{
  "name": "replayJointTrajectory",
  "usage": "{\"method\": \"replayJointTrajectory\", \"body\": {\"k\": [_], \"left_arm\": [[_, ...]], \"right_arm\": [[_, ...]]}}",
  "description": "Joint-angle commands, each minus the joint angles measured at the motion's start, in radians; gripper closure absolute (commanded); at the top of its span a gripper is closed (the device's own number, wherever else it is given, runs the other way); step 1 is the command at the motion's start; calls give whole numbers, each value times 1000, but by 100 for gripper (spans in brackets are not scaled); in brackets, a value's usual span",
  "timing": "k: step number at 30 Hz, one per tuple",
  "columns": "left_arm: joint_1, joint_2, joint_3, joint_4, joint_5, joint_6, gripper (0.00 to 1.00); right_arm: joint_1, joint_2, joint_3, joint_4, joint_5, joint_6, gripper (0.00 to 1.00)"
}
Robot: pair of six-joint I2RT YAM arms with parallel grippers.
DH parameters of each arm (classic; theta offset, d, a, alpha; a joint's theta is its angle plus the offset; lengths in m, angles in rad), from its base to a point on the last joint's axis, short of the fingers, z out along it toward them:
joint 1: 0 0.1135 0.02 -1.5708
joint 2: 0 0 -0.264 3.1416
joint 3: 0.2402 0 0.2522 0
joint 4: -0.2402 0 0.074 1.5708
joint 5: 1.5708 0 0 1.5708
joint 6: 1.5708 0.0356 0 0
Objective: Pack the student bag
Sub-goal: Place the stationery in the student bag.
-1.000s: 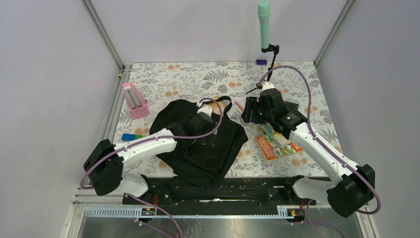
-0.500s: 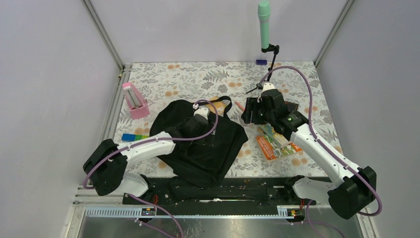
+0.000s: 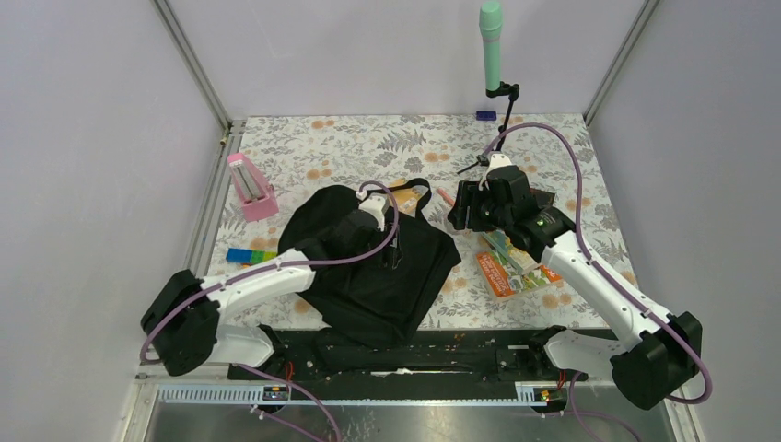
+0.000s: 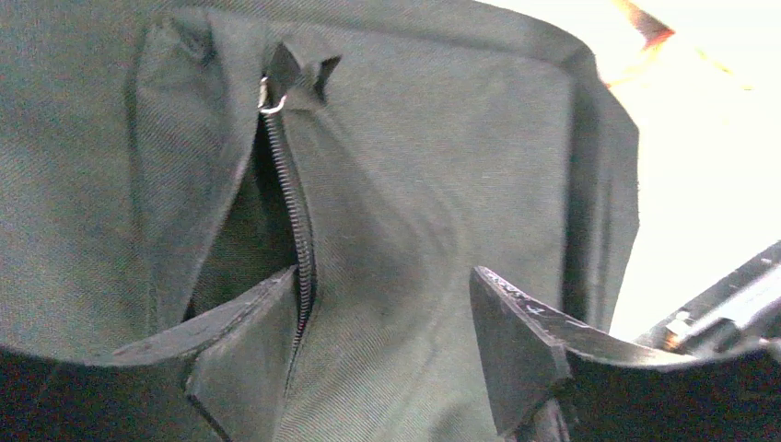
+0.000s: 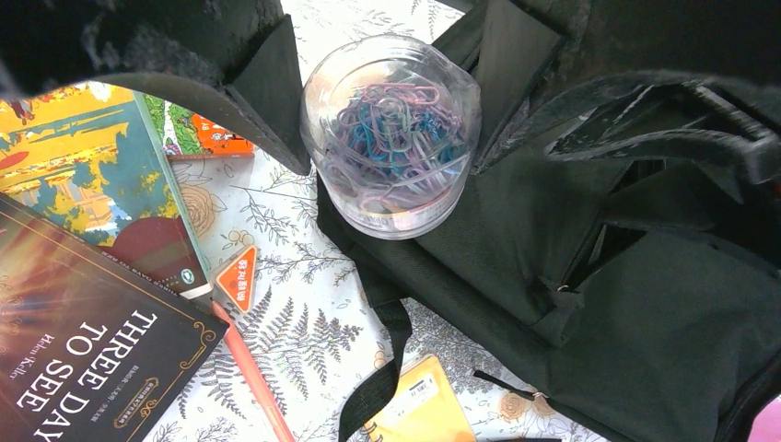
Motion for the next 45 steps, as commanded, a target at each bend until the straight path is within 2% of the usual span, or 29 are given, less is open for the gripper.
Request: {"method": "replayJointTrajectory", "body": {"k": [1,7,12,27,36,40,42,45], "left_arm": [[1,-99,-7,46,115,-17,36],[1,-170,-33,36,193,-9,38],[1,-169,-40,-27,142,26,38],[1,-130,-62,-56,11,76,39],[-22,-165,-79,-108,-7,49,56],[-50,-175,-98,-108,11,38,69],[-60,-186,-113,-104,1,34,81],[-67,-218,-140,-88,-16,29,91]], "right_arm": [[-2,-38,6,35,-20,7,67],[-2,-35,6,35,-54,8,68],[-2,-32,6,34,-67,10,68],[0,-48,15,35,-136,2,69],[55,-12,50,62,-181,6,72],[155,54,103,95,-171,19,73],[204,103,133,132,-168,36,75],[249,199,163,200,-197,78,78]]}}
